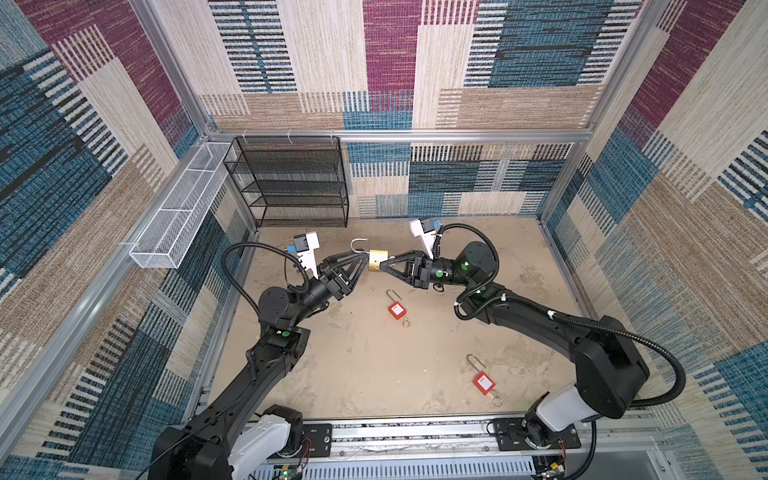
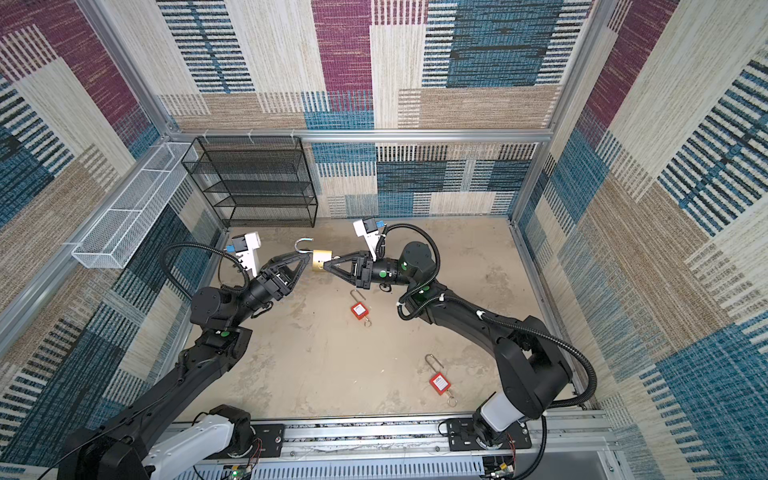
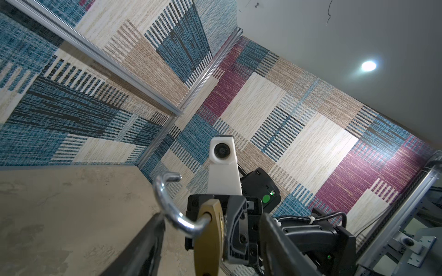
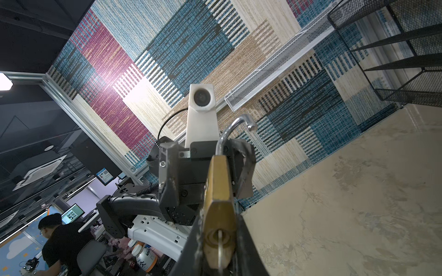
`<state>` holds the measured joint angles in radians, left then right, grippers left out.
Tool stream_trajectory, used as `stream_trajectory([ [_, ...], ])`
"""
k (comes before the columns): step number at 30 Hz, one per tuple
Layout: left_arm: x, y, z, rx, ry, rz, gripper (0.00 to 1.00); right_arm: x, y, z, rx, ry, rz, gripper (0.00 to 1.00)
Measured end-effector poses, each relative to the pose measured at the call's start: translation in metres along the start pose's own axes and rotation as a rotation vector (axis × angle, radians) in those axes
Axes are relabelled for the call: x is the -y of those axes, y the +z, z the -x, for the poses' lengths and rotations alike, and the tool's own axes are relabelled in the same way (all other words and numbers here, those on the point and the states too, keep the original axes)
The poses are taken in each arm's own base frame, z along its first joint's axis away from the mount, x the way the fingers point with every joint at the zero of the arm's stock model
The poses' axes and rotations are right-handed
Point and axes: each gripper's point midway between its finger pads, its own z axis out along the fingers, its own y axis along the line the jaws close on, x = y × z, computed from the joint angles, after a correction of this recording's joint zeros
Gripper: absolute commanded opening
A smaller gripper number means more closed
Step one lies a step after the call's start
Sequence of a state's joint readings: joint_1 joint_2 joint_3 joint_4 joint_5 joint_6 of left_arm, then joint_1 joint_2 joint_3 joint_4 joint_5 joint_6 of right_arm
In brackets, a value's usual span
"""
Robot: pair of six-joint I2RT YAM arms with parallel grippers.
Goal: Lock with the key
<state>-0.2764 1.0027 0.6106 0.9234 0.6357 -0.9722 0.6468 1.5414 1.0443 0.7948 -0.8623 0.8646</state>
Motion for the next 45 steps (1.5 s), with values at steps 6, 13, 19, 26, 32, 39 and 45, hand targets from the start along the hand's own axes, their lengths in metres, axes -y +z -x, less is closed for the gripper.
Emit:
stream_trajectory([
  [6,-0.001,-0.018,0.017,0.036,0.024,0.068,0.64,0.006,-0.006,0.001,0.003,-0.016,-0.034,0.00],
  [13,0.011,-0.017,0.032,-0.017,0.070,0.131,0.63,0.020,-0.008,-0.008,-0.058,-0.064,-0.110,0.00],
  [19,-0.006,-0.009,0.014,-0.134,-0.016,0.158,0.62,0.024,-0.009,-0.020,-0.115,-0.082,-0.123,0.00],
  [26,-0.013,-0.003,0.005,-0.196,-0.056,0.147,0.61,0.014,-0.008,-0.022,-0.150,-0.112,-0.091,0.00],
  [32,-0.014,-0.003,0.000,-0.220,-0.073,0.139,0.61,0.008,-0.009,-0.023,-0.163,-0.122,-0.072,0.00],
  [39,-0.010,-0.004,-0.003,-0.238,-0.078,0.126,0.60,0.003,-0.009,-0.020,-0.159,-0.133,-0.063,0.00],
  [45,-0.005,-0.006,-0.004,-0.239,-0.072,0.118,0.50,-0.002,-0.008,-0.016,-0.153,-0.140,-0.049,0.00],
])
